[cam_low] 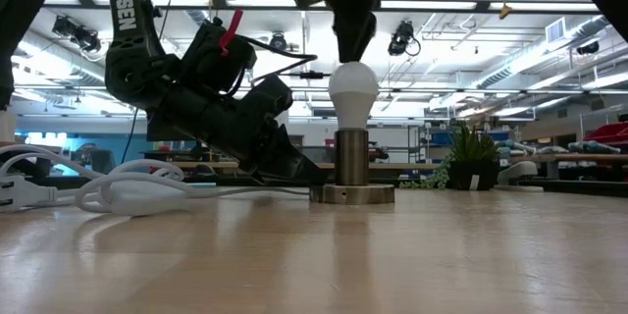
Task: Screw lightbulb
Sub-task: Insert the light bulb into the lamp
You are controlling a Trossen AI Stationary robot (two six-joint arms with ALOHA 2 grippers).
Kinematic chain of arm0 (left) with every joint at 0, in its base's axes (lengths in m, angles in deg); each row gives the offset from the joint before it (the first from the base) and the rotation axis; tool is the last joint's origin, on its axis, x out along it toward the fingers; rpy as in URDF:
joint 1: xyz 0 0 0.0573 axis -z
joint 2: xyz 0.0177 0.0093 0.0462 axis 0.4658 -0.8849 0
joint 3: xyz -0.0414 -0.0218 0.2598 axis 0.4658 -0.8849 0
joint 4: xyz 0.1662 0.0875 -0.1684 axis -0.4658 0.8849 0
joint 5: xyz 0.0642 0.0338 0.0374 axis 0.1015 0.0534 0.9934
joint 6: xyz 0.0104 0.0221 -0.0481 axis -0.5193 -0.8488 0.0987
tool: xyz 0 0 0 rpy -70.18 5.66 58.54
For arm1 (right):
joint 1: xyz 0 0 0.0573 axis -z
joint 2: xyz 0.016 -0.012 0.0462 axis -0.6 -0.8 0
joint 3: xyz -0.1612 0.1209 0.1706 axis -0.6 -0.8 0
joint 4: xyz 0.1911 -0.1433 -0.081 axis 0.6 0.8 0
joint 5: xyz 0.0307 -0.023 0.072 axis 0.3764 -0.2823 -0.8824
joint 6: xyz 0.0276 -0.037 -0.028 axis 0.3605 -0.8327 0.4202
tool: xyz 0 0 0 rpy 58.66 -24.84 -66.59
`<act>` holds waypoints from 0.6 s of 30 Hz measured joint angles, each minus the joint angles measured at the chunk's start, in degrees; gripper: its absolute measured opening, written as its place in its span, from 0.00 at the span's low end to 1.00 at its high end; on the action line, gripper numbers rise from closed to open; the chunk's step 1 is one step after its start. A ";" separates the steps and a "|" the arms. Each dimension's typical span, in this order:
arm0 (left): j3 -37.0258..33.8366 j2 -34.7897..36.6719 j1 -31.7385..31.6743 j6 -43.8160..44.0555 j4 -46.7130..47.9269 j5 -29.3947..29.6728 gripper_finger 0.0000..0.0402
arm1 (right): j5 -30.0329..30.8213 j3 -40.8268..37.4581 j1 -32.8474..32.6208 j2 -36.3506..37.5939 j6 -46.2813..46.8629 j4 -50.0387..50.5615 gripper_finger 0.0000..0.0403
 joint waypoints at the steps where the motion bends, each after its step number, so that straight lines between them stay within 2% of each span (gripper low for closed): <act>1: 0.00 -0.02 -0.02 -0.02 -0.02 0.00 0.02 | 0.94 0.06 -0.19 0.02 -3.37 0.14 0.77; 5: 0.04 -0.02 -0.02 -0.04 0.00 0.15 0.02 | 2.03 0.09 -0.98 0.09 -15.90 0.41 0.79; 9: 0.04 -0.02 -0.02 -0.05 0.01 0.13 0.02 | 1.03 0.09 -1.86 0.09 -23.83 0.71 0.80; 18: 0.04 -0.02 -0.02 -0.24 0.00 0.04 0.02 | -0.84 -1.77 -2.40 0.22 -25.92 -1.77 0.80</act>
